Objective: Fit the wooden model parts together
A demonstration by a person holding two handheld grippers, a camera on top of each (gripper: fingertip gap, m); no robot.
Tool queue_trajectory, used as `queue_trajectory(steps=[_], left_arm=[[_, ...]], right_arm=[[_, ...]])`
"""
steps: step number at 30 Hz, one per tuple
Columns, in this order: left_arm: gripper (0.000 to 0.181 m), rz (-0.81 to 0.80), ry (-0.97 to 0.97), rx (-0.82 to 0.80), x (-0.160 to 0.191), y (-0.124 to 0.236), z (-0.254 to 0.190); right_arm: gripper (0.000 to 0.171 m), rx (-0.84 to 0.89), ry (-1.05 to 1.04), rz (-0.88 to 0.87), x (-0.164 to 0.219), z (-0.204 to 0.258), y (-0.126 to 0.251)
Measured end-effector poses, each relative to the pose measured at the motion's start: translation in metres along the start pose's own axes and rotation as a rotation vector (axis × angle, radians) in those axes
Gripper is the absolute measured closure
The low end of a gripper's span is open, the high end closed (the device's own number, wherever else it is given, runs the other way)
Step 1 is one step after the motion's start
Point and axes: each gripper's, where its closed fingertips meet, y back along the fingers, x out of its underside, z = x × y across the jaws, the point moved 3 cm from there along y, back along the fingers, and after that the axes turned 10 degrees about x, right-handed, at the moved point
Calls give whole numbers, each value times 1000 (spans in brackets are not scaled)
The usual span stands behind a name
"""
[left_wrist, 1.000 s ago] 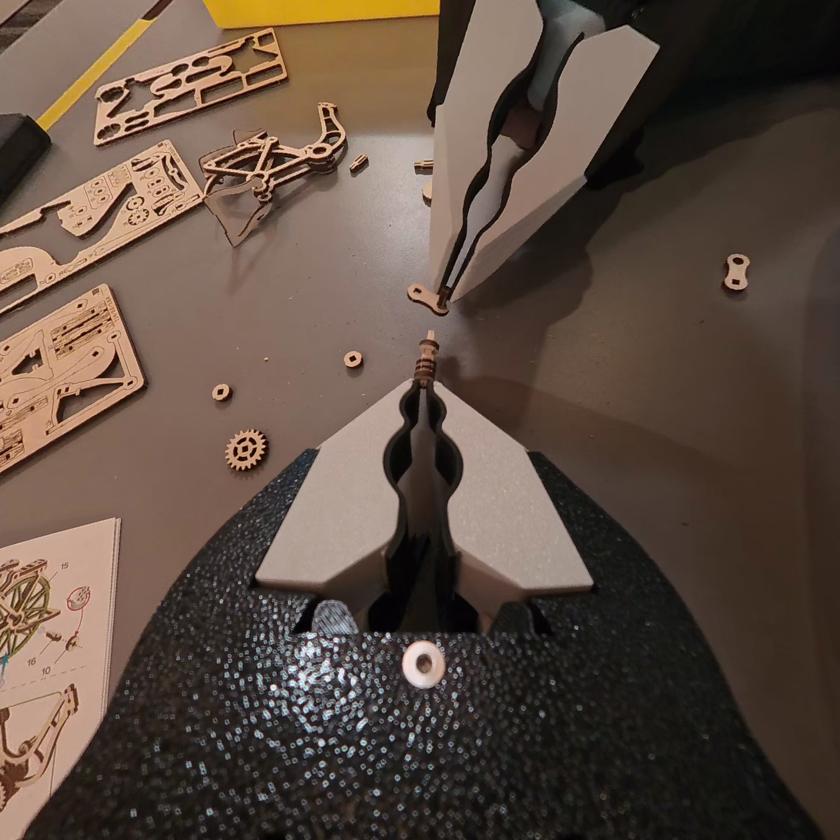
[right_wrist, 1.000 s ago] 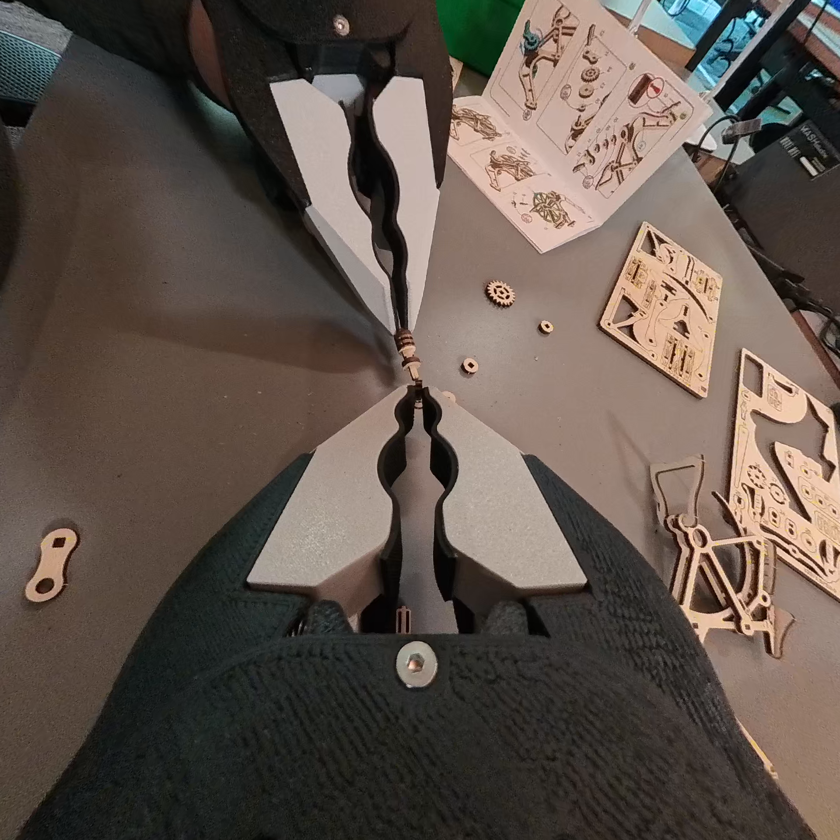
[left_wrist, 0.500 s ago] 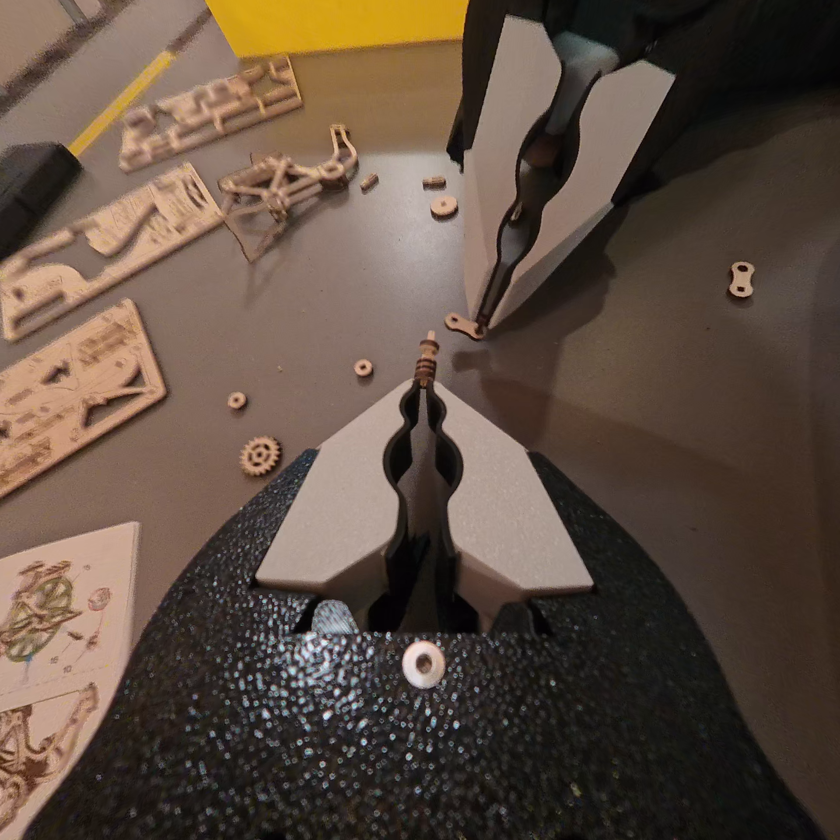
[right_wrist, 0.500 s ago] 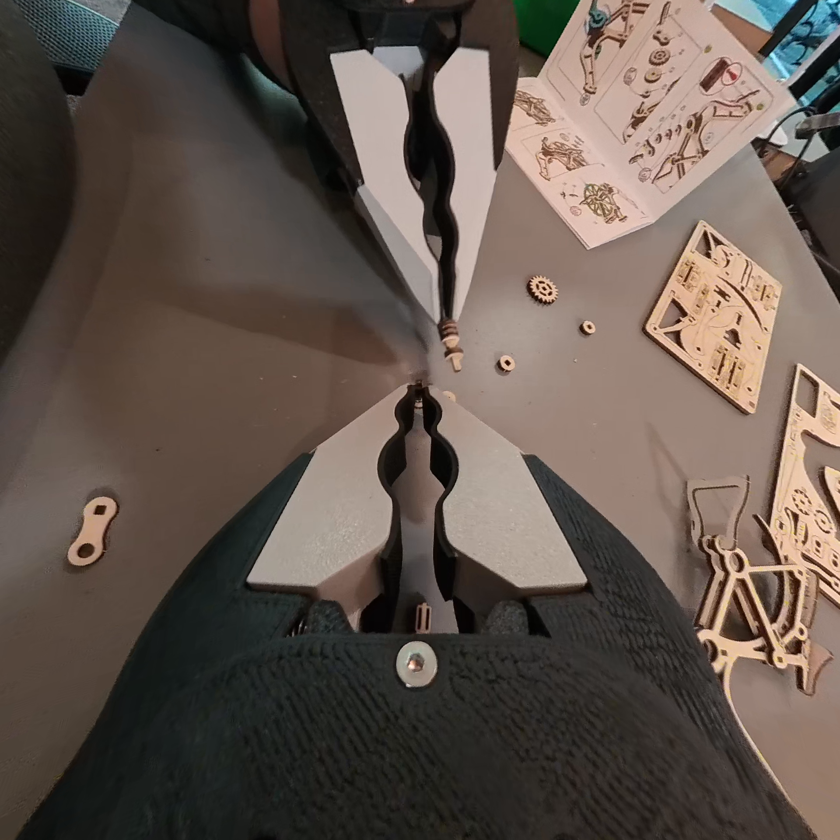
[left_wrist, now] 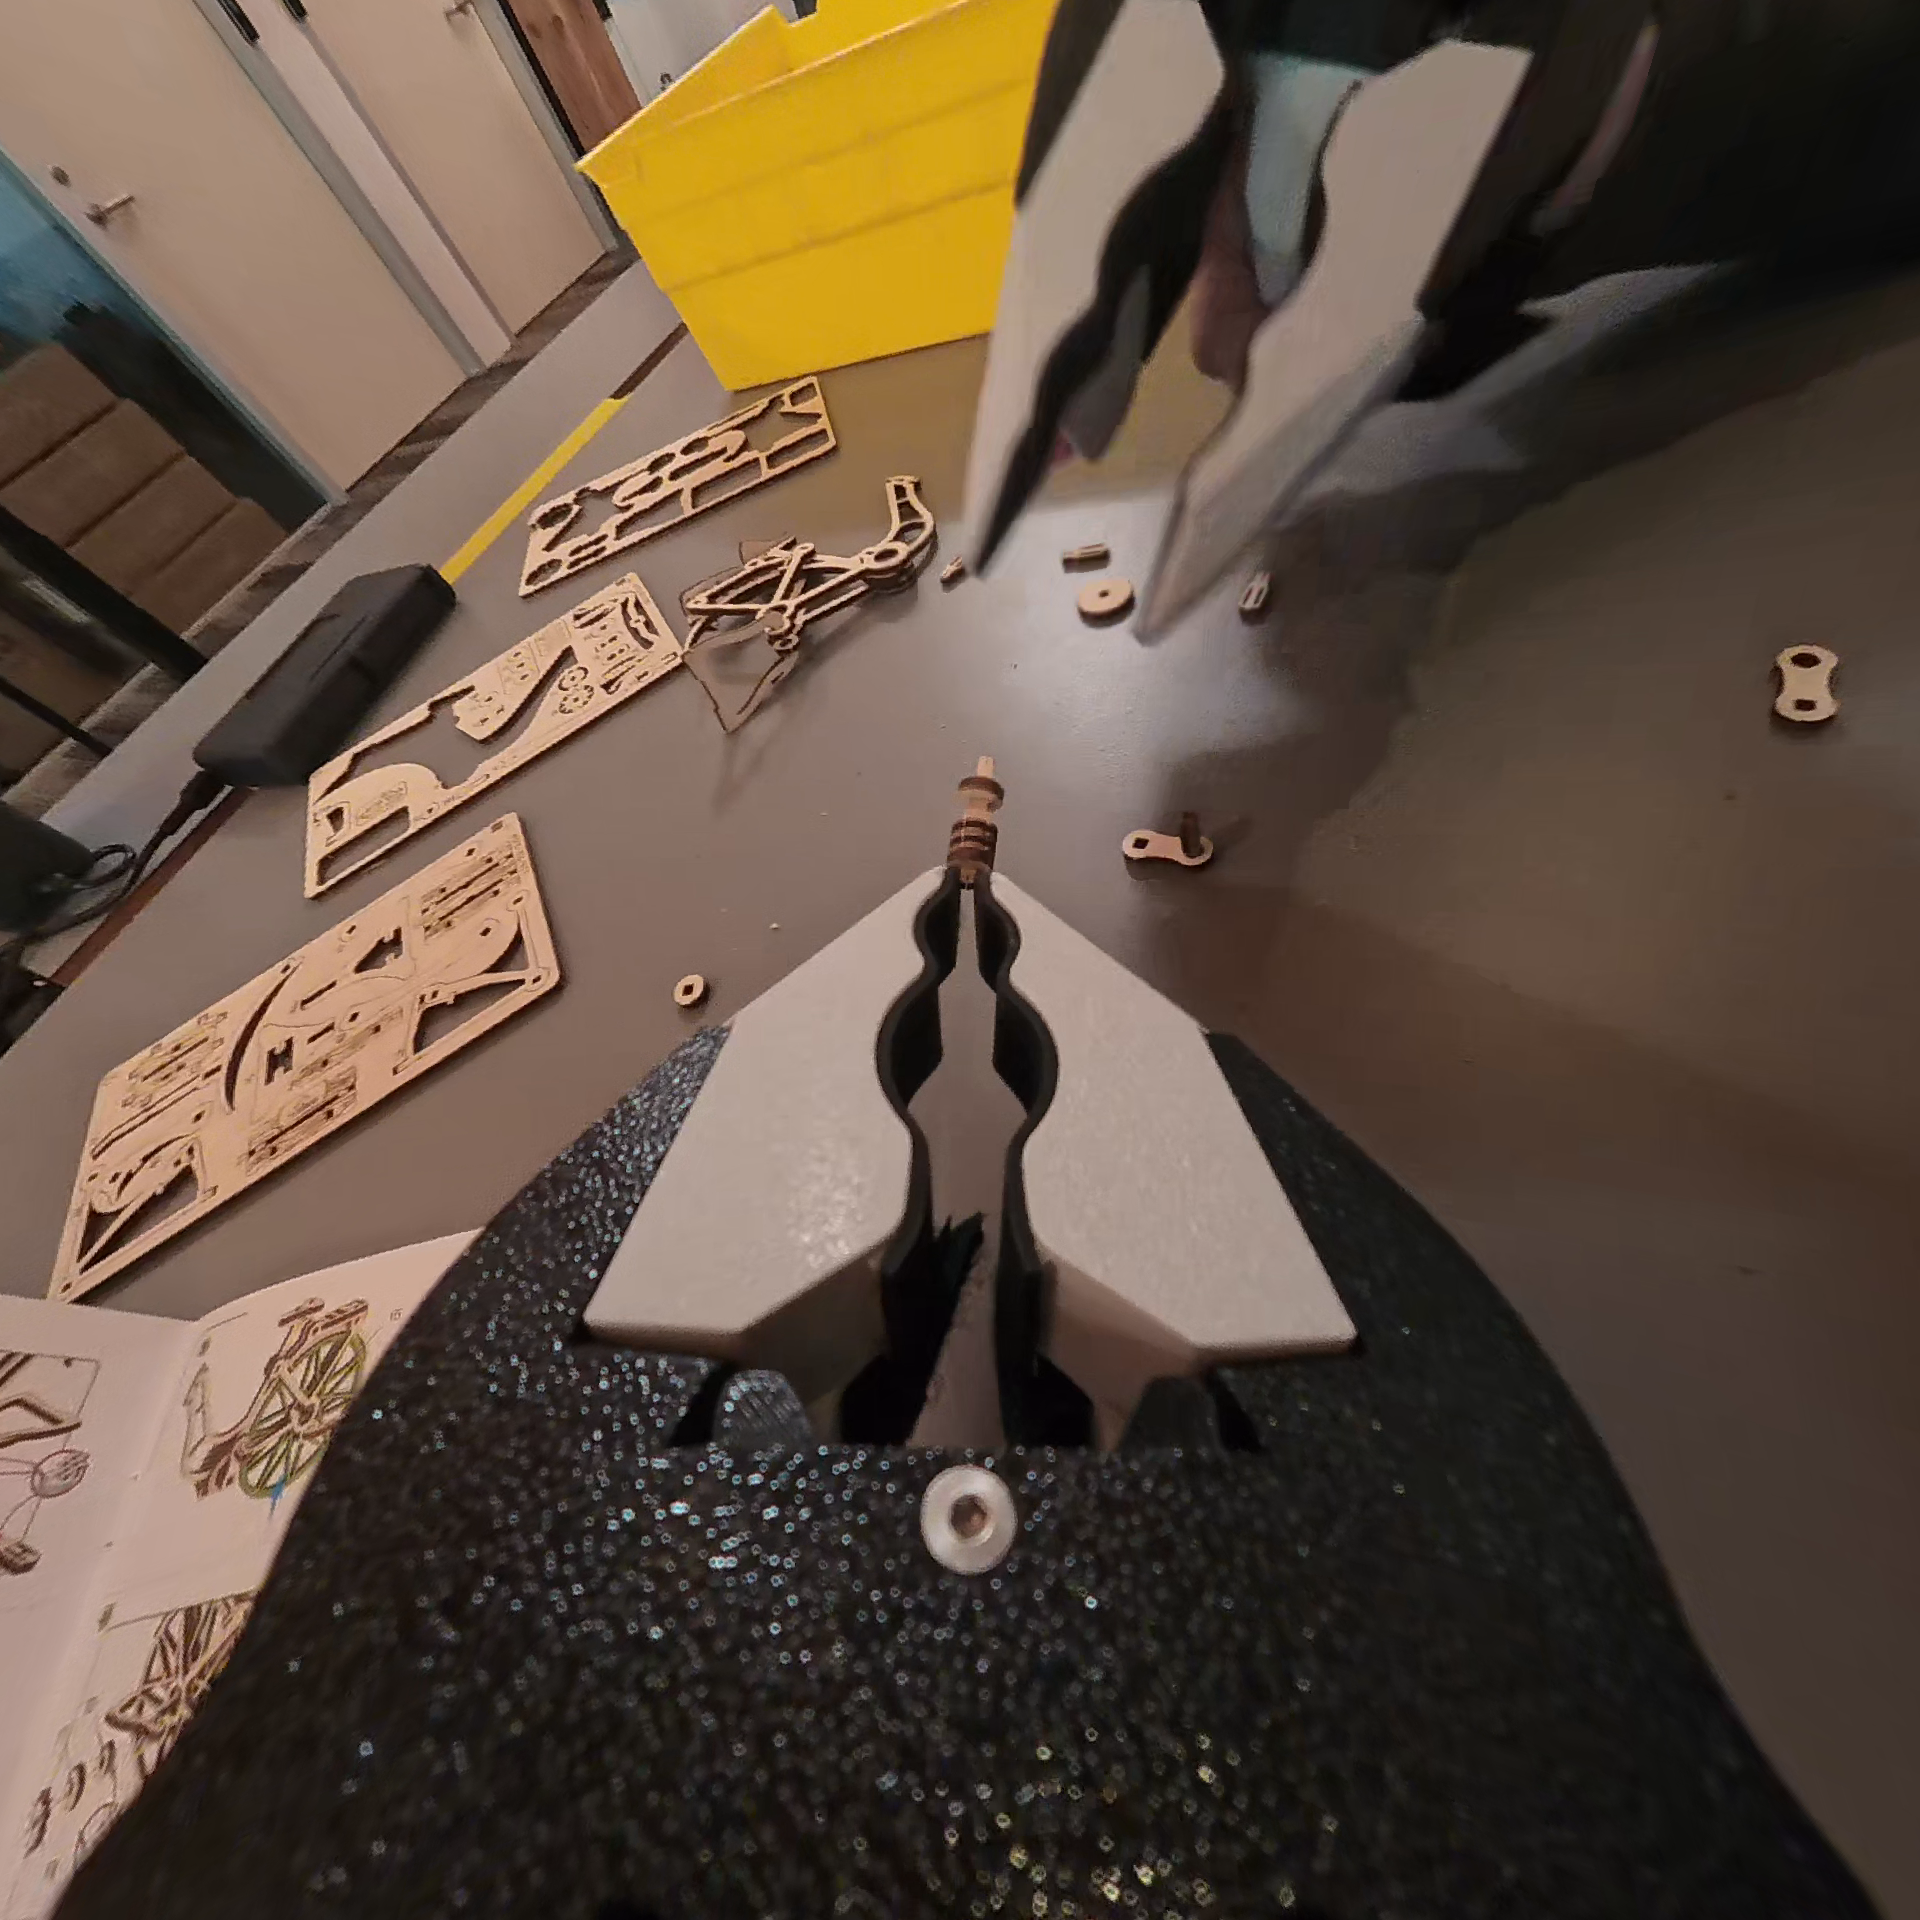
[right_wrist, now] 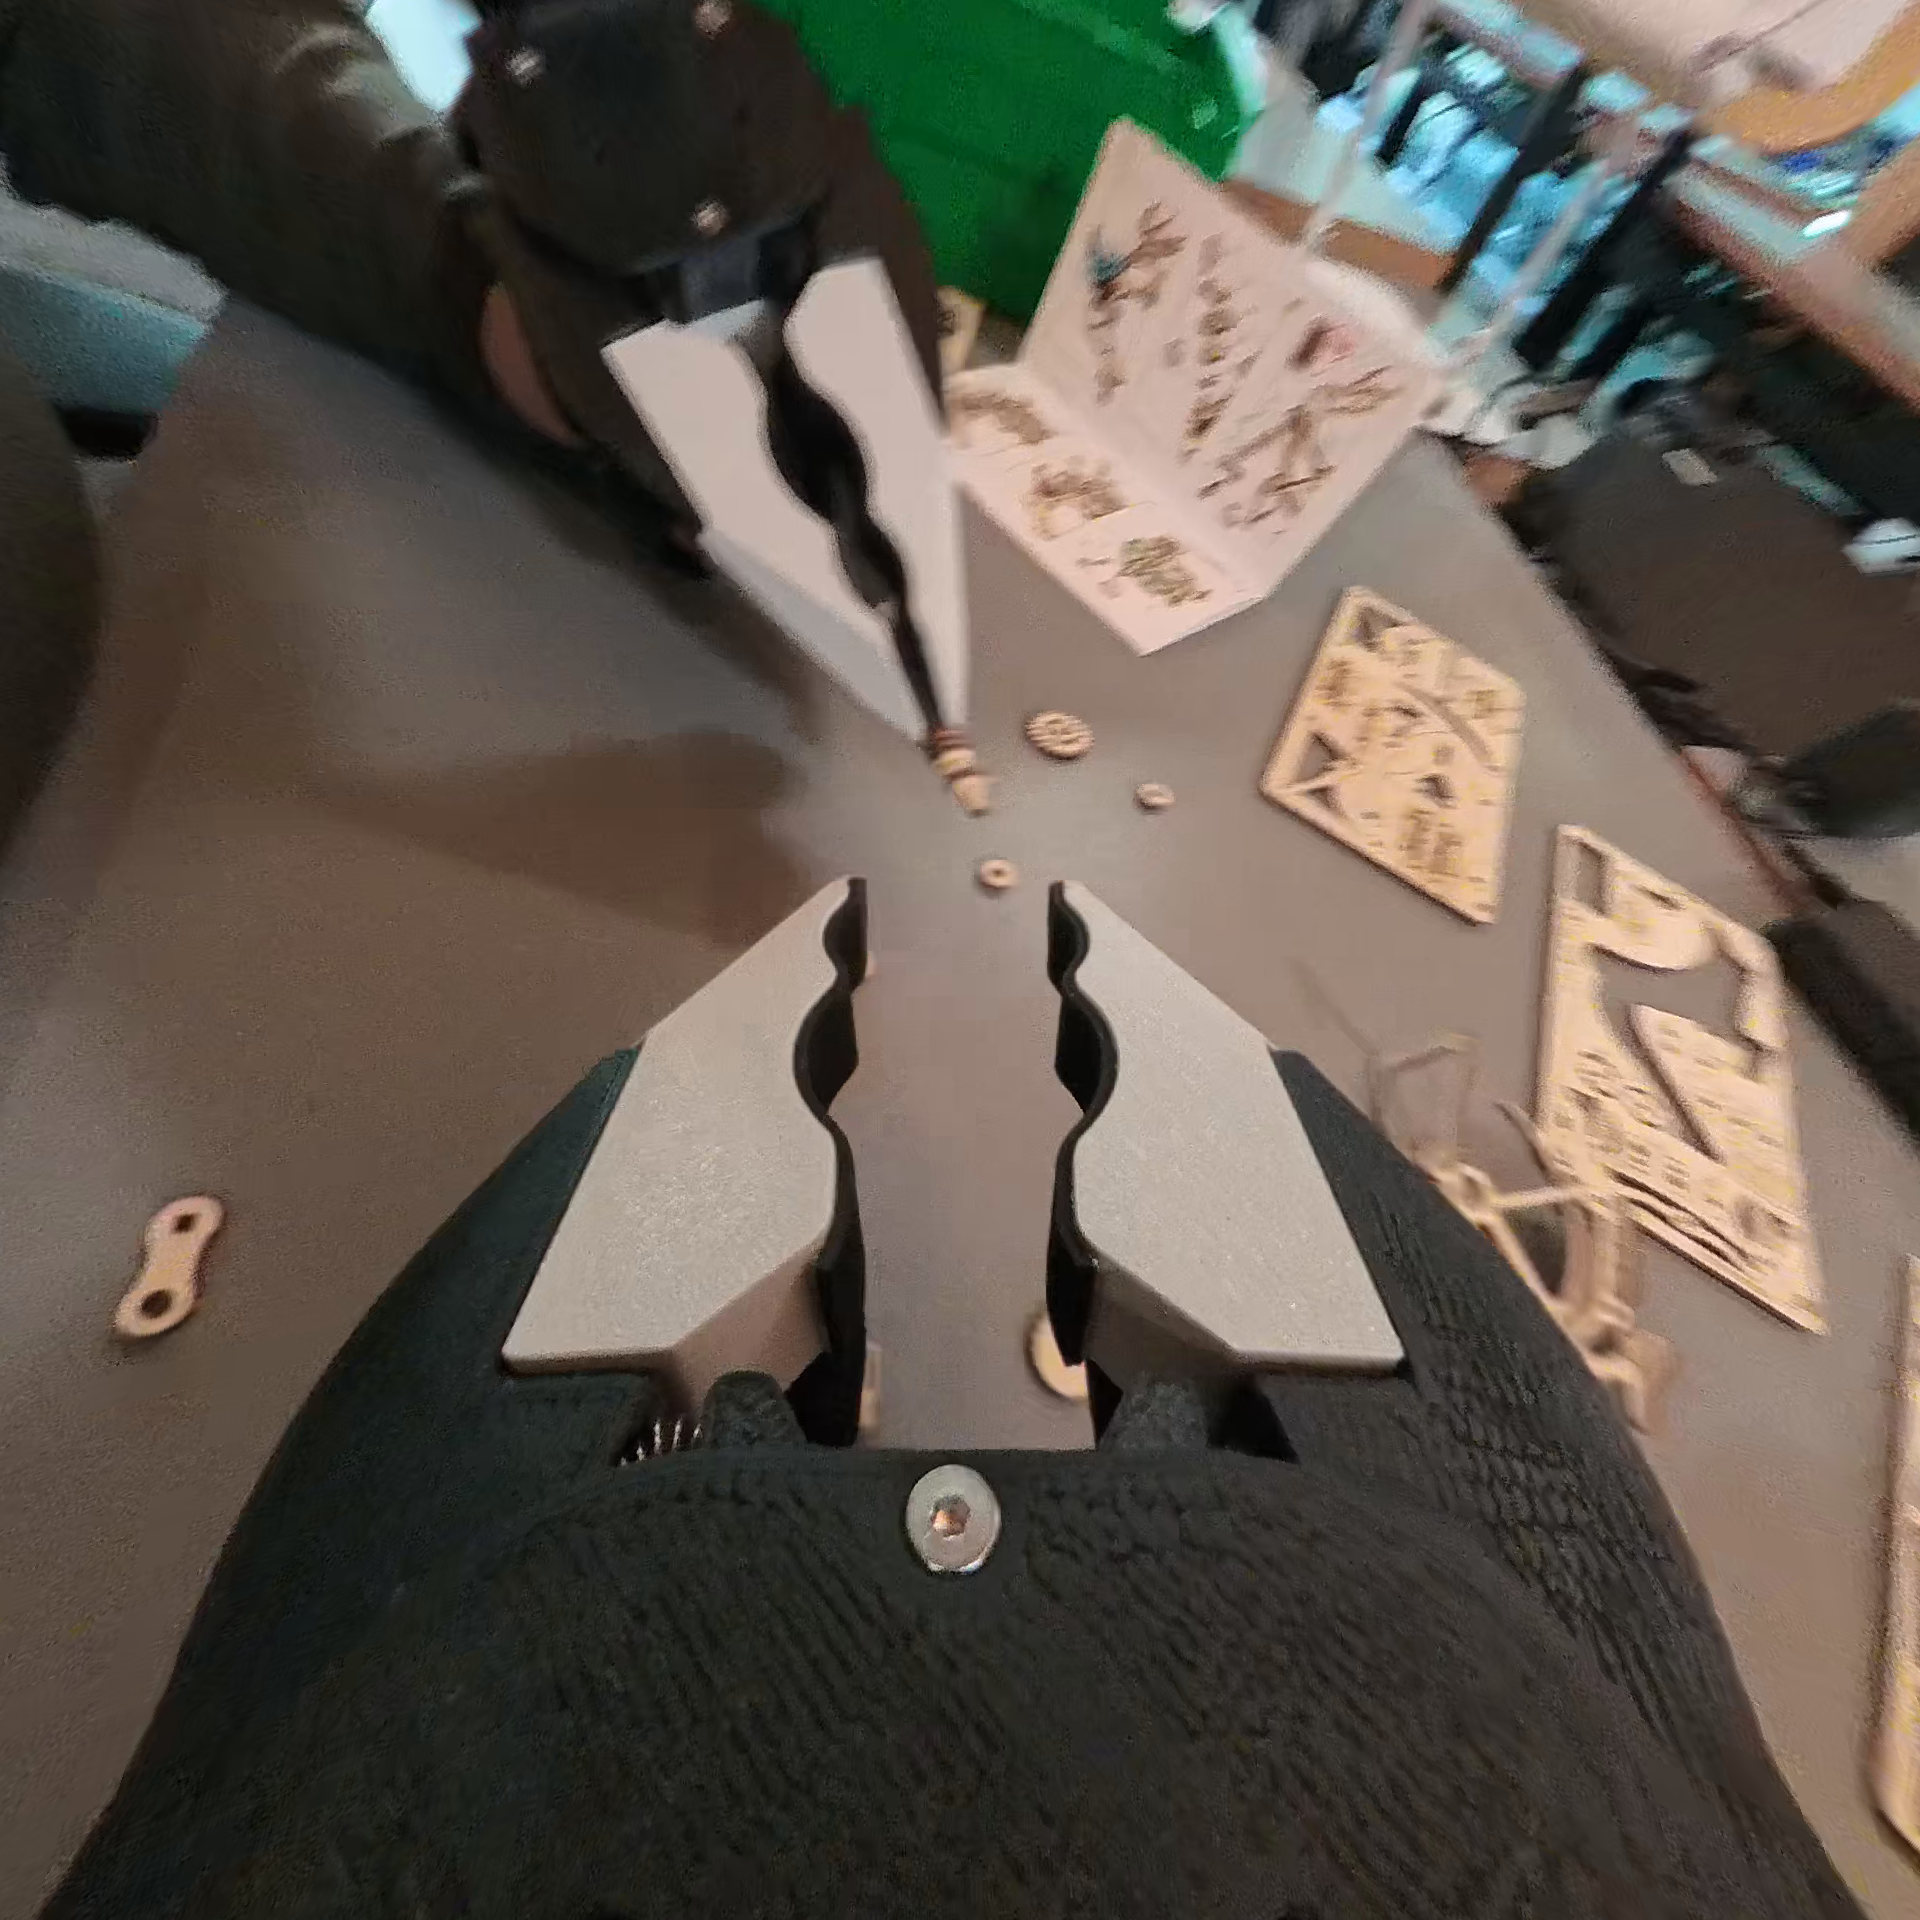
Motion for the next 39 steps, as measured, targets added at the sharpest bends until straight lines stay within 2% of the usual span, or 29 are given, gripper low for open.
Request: queue_trajectory(steps=[5, 9, 13, 19, 39], left_arm=[[181, -30, -8, -14, -4, 3, 0], [181, -44, -25, -35, -5, 3, 2], [181, -80, -39, -58, -9, 7, 5], [181, -106, -58, -76, -10, 8, 7], [181, -104, -66, -74, -9, 7, 6]], right_arm=[[140, 270, -19, -132, -8, -47, 19], [141, 428, -79, -278, -16, -64, 29], [144, 467, -116, -365, -19, -65, 33], [153, 544, 34, -369, -11, -65, 31], [156, 509, 125, -360, -11, -54, 26]])
